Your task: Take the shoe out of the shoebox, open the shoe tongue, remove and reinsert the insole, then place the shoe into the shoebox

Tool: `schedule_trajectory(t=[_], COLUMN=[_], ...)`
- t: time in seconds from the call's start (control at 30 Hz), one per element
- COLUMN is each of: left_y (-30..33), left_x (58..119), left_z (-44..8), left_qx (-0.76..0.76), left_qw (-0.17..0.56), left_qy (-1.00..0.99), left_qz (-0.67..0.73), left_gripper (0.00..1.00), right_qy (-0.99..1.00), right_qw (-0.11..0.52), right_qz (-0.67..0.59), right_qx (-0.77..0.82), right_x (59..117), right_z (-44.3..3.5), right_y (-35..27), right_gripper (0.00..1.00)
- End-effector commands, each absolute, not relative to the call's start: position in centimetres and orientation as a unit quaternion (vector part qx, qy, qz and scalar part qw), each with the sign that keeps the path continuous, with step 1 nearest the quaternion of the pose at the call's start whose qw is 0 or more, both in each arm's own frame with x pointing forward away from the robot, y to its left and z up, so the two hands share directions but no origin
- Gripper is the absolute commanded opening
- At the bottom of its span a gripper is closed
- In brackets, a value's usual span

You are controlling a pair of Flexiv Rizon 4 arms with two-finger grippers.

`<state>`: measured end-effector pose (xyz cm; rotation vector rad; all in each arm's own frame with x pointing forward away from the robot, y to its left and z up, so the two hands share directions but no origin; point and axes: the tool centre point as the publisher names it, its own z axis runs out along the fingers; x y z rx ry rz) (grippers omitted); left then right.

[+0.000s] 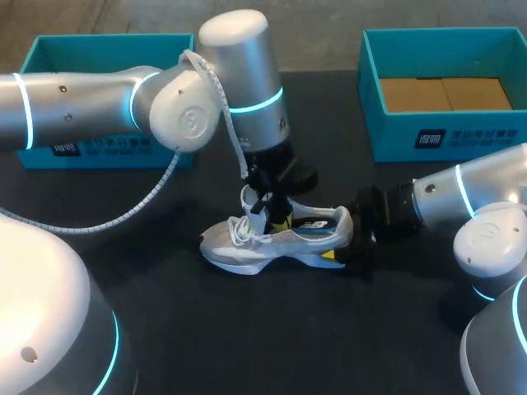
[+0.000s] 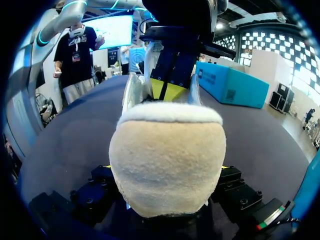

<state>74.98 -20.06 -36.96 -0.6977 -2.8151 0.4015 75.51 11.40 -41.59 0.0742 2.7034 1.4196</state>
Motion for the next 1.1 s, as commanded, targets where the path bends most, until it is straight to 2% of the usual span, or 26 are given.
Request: schedule_trajectory(t=[0.03,1.1], left_y=[-19.4,-22.8], left_x=[75.2,74.3], left_z=[-36.2,-32.5], left_qx=[-0.240,-0.247], left_qw=[0.116,0.143], left_qy=[-0.953,-0.922], left_qz=[0.147,0.261], left_gripper=[0.00,0.00], right_qy=[0.885,0.885], right_qw=[0.044,0.044], right_qz=[0.463,0.463], right_qx=[0.024,0.024], right_x=[75.5,75.5], right_z=[-42.0,-42.0], right_y=[11.6,11.6], right_gripper=[0.00,0.00])
